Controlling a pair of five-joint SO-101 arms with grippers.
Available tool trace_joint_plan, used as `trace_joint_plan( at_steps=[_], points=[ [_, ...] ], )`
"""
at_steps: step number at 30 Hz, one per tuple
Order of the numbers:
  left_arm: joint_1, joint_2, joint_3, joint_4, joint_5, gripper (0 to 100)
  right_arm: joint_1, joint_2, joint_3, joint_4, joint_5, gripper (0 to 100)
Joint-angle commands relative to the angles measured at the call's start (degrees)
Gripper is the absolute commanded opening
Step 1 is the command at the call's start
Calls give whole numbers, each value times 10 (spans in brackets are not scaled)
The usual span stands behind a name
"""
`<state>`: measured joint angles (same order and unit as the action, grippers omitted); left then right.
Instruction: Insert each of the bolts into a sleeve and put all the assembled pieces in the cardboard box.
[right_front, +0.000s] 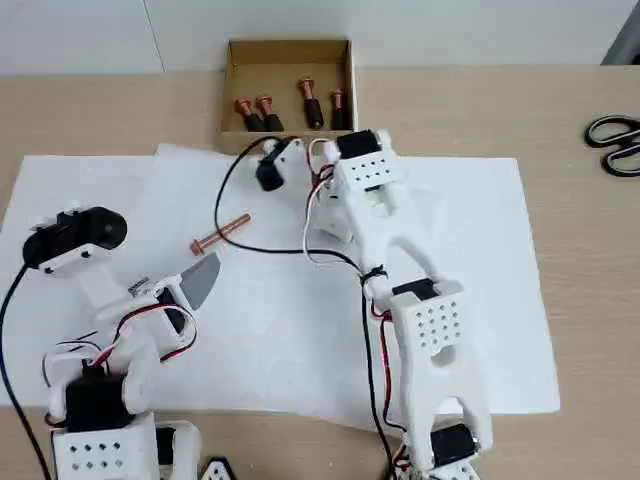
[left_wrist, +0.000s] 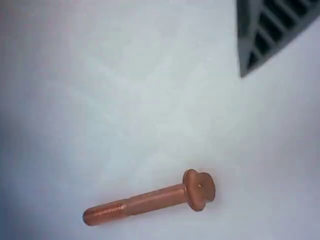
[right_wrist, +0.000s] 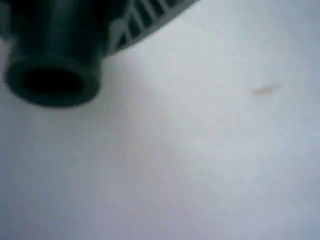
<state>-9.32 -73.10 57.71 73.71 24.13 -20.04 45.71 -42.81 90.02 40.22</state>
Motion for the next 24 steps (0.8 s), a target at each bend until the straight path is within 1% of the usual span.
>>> trace_joint_plan(
  at_steps=[1,4,10,13,16,19,24],
  points=[
    [3,3,-29,3,2,332,17,-80,-10,18,-55,4],
    [4,4,-36,11,-3,332,17,-107,-10,46,-90,4],
    [3,4,-79,51,-93,332,18,-148,-6,60,-144,4],
    [3,27,-95,74,-116,332,17,-166,-6,64,-165,4],
    [0,86,-132,92,-118,332,18,-181,-5,64,-193,4],
    [3,162,-204,131,-117,332,19,-187,-5,64,-210,4],
    [1,319,-328,202,-117,332,16,-191,25,65,-212,4]
  ],
)
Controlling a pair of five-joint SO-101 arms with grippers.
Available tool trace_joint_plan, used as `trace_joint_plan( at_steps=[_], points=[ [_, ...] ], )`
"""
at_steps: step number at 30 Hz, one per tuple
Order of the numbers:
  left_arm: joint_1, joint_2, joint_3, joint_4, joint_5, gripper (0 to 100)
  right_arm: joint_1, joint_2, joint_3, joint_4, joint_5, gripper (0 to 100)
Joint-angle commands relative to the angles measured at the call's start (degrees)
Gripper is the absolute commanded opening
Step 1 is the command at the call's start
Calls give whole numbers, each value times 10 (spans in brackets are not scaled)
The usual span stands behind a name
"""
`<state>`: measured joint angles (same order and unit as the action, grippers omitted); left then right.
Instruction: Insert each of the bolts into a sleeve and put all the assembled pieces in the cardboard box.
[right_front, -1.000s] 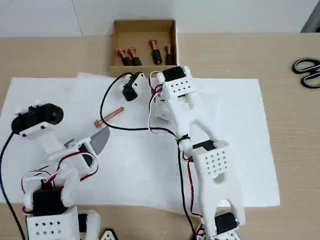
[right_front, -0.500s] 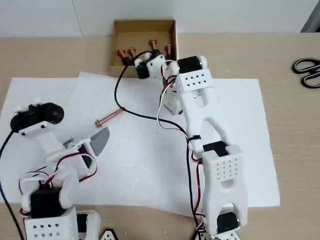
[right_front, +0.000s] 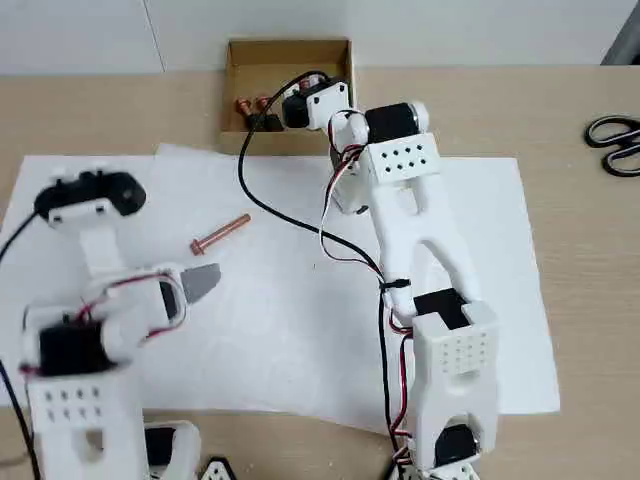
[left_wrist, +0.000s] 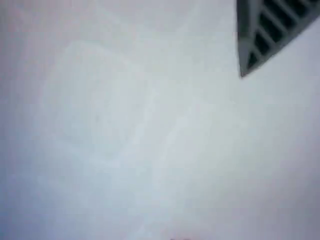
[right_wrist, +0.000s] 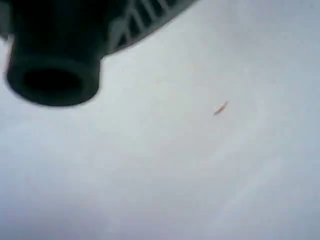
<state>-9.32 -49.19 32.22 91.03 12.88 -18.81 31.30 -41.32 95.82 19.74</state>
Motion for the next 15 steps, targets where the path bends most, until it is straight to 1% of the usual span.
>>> trace_joint_plan(
  at_steps=[1,5,6,9,10,13,15],
  points=[
    [0,113,-93,35,-5,332,4,-47,18,7,-7,4],
    [-1,244,-154,37,-19,332,6,-47,40,7,-7,4],
    [1,275,-167,36,-44,332,6,-47,42,7,-7,4],
    [3,377,-220,29,-165,332,6,-47,46,7,-18,4],
    [1,410,-239,26,-180,331,6,-47,46,7,-21,4],
    [1,505,-303,25,-177,331,6,-48,46,7,-22,4],
    [3,564,-354,25,-196,330,6,-48,46,7,-23,4]
  ],
)
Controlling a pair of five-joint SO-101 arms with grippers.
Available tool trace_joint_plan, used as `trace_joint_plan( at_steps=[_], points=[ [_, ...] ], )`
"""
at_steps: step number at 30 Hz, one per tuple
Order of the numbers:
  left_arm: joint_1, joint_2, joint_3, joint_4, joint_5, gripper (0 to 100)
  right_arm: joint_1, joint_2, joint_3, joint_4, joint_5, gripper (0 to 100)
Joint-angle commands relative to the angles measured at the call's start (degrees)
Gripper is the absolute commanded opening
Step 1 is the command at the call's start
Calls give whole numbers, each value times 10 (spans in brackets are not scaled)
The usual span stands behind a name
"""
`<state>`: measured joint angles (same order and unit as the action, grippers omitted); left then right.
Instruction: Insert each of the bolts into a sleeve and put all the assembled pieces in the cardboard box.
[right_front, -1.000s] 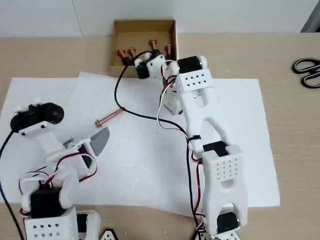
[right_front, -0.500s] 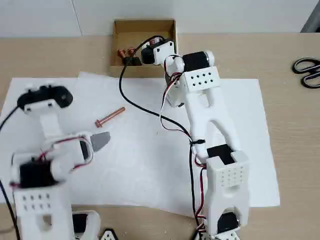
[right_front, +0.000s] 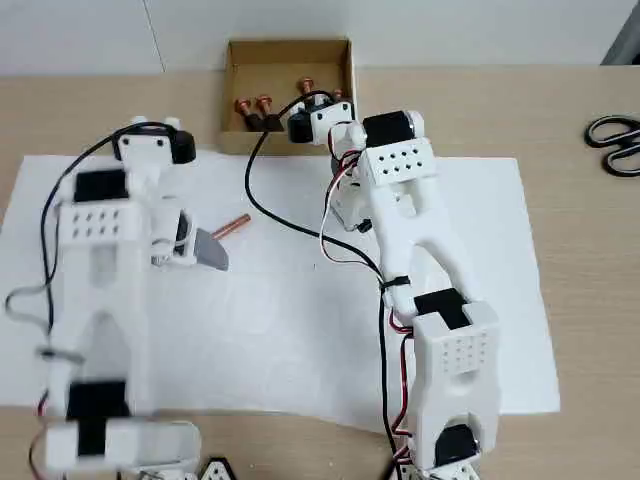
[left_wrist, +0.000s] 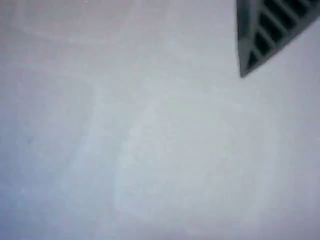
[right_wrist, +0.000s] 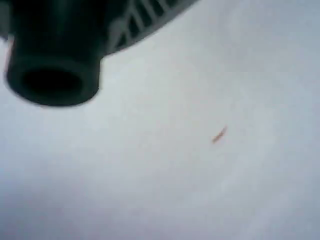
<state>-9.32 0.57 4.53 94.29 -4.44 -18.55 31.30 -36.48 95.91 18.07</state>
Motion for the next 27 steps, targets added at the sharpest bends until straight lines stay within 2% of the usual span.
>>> trace_joint_plan(
  at_steps=[1,6,12,20,27],
  points=[
    [3,96,-103,-9,-34,324,3,-49,-3,6,-6,4],
    [3,236,-234,-11,-58,224,3,-95,-3,6,-6,4],
    [7,359,-344,-7,-78,218,0,-167,-2,6,-6,4],
    [76,411,-392,21,-140,218,0,-185,-2,6,-6,4],
    [87,428,-393,19,-167,217,2,-187,-2,6,-6,4]
  ],
)
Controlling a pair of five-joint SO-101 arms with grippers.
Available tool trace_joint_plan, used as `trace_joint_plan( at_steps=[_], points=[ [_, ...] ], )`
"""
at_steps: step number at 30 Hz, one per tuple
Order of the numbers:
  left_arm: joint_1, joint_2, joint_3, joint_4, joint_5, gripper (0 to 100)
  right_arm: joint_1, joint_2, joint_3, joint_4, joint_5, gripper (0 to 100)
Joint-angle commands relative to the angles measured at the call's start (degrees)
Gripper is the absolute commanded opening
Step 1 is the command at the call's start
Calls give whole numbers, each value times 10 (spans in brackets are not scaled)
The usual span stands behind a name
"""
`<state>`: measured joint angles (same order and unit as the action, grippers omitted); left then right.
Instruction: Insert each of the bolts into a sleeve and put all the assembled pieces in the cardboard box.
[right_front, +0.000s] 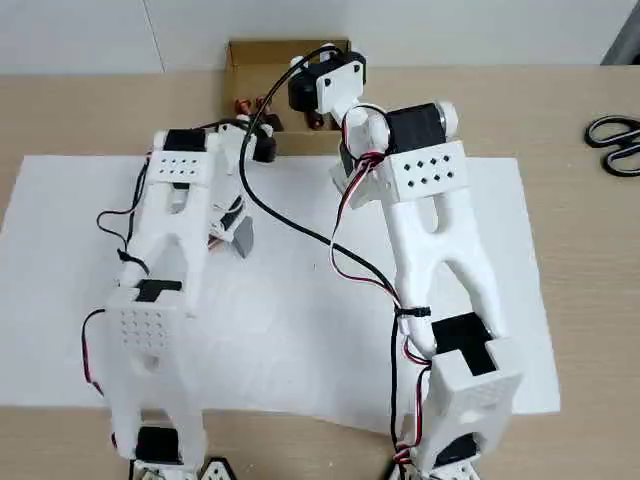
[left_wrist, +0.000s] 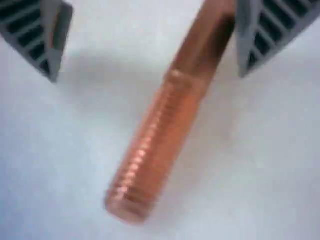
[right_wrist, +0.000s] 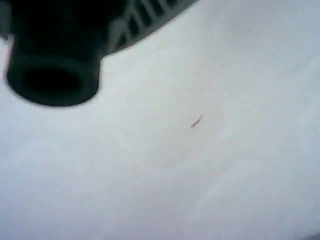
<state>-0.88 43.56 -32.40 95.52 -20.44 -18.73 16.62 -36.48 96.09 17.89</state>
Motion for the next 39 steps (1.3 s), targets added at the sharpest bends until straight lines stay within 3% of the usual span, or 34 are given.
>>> trace_joint_plan(
  at_steps=[1,6,12,22,30,39],
  points=[
    [3,2,-24,8,-7,217,4,-40,-2,4,-4,4],
    [4,7,-23,8,-7,153,5,-40,-2,4,-4,4],
    [9,5,-24,21,-43,6,5,-40,-2,4,-4,6],
    [31,-6,-73,50,-57,6,15,-42,-3,4,-4,7],
    [29,-91,-73,50,-243,6,86,-83,-3,4,-4,5],
    [33,-93,17,49,-572,6,131,-233,-2,4,-4,5]
  ],
)
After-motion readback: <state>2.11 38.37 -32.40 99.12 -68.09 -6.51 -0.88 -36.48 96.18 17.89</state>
